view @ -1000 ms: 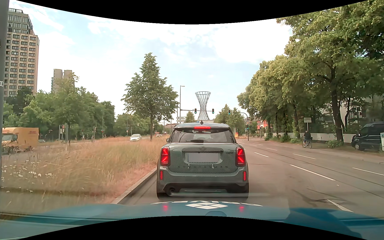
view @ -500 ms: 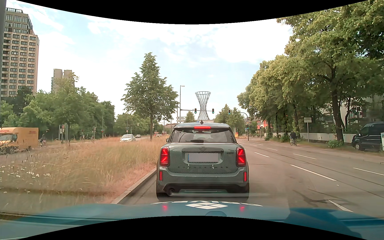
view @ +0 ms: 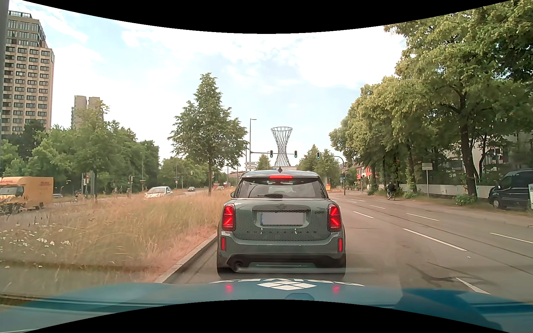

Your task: Follow the waypoints while adhering to traffic rules and regulations

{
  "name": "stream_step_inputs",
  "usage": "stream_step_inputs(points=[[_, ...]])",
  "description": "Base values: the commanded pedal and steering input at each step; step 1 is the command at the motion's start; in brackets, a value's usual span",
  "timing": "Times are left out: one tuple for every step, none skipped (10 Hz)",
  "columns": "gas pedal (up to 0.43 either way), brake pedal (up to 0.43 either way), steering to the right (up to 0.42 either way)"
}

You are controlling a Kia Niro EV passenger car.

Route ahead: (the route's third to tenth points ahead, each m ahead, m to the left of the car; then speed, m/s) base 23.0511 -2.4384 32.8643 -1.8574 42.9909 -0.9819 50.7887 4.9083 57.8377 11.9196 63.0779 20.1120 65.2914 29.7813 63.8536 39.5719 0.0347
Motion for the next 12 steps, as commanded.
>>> stream_step_inputs(points=[[0.0,0.152,-0.001],[0.0,0.152,-0.001],[0.0,0.152,-0.001],[0.0,0.152,-0.001],[0.0,0.152,-0.001],[0.0,0.152,-0.001],[0.0,0.152,-0.001],[0.0,0.152,-0.001],[0.0,0.152,0.0],[0.0,0.152,0.0],[0.0,0.152,0.0],[0.0,0.152,0.0]])
